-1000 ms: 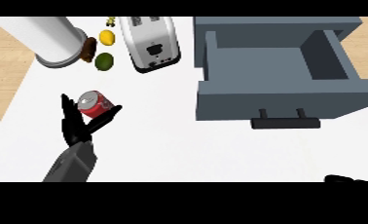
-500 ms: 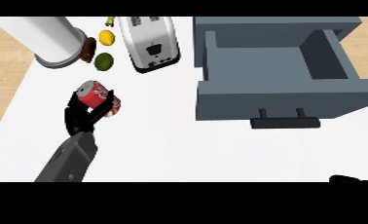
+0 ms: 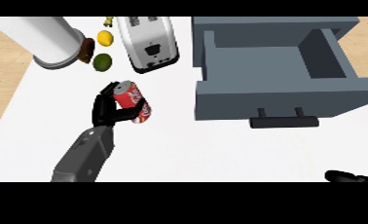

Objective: Pick up the can, place it into the drawer and close the drawer

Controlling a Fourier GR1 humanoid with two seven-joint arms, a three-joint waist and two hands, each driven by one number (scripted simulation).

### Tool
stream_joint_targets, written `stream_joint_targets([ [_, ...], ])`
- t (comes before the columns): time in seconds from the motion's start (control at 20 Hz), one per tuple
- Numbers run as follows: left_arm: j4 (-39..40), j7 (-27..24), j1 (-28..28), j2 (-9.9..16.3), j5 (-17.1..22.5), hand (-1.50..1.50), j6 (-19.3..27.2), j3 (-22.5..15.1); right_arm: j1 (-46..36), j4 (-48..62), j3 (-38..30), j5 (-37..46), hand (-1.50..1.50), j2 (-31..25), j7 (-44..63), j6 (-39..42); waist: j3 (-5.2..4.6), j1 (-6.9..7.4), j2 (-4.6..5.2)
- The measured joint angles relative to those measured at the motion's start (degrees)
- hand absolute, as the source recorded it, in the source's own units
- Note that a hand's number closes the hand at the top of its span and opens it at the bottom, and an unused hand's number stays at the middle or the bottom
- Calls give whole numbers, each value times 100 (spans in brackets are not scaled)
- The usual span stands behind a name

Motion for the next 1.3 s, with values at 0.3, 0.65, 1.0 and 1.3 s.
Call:
stream_joint_targets([
  [0.3, -200, 197, -282, -111, -169, 150, -423, -243, -69, -156, -108, -52, -150, -96, 237, -47, 1, 48, -13],
  [0.65, -1092, 1218, -754, -350, -311, 150, -166, -588, 29, -106, -172, 15, -150, -42, 53, -32, 9, 130, -49],
  [1.0, -2481, 2636, -1109, -482, -373, 150, 307, -1056, 32, -219, -255, 27, -150, -94, 168, -54, 10, 148, -62],
  [1.3, -3370, 3723, -1555, -563, -324, 150, 722, -1359, -76, -162, -179, 101, -150, -76, 209, -87, 7, 123, -47],
])
